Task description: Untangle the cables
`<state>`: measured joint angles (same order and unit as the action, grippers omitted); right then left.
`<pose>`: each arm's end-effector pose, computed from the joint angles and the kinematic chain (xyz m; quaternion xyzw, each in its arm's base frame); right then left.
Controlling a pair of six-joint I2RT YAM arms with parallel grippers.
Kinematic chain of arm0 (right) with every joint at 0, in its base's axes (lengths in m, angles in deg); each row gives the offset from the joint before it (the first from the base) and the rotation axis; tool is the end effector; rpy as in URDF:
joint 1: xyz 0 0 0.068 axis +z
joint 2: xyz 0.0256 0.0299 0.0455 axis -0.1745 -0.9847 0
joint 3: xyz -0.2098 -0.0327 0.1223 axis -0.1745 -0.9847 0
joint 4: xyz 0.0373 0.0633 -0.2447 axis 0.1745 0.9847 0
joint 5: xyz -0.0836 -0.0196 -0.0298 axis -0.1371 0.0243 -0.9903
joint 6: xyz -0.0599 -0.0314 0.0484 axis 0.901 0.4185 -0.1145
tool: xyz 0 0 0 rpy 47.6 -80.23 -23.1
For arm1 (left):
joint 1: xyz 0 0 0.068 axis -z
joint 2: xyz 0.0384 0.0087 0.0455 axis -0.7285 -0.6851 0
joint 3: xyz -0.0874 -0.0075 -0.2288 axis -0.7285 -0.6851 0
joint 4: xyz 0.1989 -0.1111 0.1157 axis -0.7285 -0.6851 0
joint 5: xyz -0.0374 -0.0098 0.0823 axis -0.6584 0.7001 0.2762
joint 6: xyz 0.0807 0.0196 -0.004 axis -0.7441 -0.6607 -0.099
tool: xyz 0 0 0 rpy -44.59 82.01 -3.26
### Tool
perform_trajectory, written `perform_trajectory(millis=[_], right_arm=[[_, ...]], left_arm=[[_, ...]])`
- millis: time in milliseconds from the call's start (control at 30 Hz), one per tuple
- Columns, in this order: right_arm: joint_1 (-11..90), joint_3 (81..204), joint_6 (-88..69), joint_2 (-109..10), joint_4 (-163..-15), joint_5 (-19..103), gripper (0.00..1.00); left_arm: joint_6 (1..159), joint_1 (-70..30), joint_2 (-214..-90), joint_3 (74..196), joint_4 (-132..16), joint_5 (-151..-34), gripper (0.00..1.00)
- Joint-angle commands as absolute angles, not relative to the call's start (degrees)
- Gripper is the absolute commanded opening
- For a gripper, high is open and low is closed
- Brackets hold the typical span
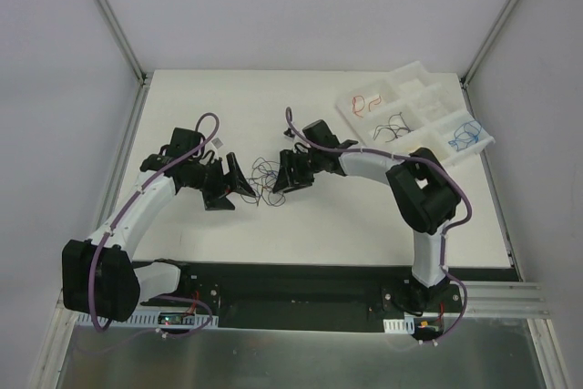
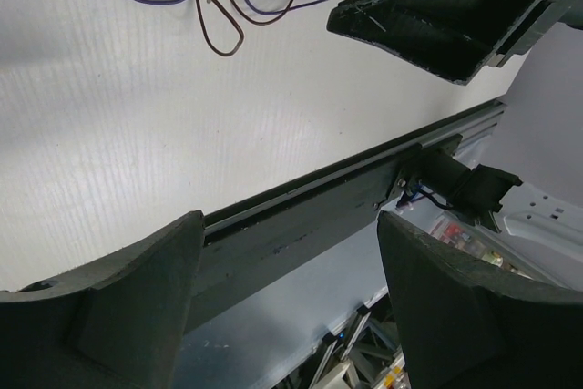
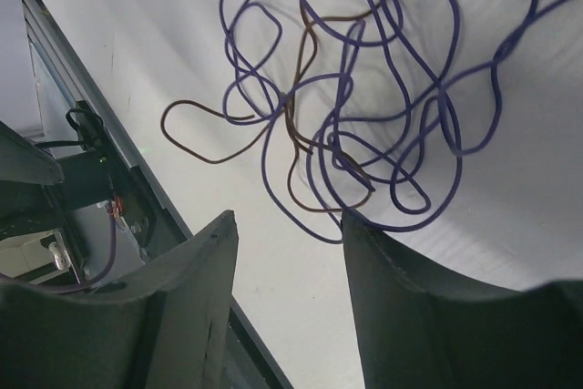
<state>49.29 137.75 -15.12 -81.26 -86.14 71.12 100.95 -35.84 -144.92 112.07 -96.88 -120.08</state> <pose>0.2992 0.3001 0.1227 -0.3190 0.8274 0.4174 0.1986 0.2402 -0.0898 0.2016 -0.0824 0.9098 -0.3781 0.1502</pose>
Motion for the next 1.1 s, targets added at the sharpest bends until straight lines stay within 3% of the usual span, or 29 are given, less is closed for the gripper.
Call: perform_trajectory(millis=[0,367,600,667,833,1067], right_arm=[[49.7,141.2,-11.5,-82.3,-86.2,72.0,0.51],[51.5,141.0,-12.4,-83.4,-87.1,74.6,0.37],[52.1,141.4,-12.5,-85.1,-87.3,74.7,0.34],[52.3,141.4,-12.5,-85.2,-87.7,75.5,0.28],[51.9,141.7,-14.2,-80.8,-85.8,77.5,0.01],[49.3,138.5,-23.7,-74.1,-91.6,86.8,0.0]], left_arm=[[101.8,-35.3,-143.7,112.1,-98.2,-121.5,0.76],[100.8,-35.3,-146.5,114.8,-98.2,-122.1,0.76],[99.9,-35.3,-147.3,115.9,-98.2,-121.6,0.76],[99.7,-35.3,-147.5,116.4,-98.2,-121.6,0.77],[98.4,-35.3,-149.6,118.1,-98.1,-121.2,0.85],[95.2,-33.2,-154.3,121.7,-96.7,-121.9,0.87]])
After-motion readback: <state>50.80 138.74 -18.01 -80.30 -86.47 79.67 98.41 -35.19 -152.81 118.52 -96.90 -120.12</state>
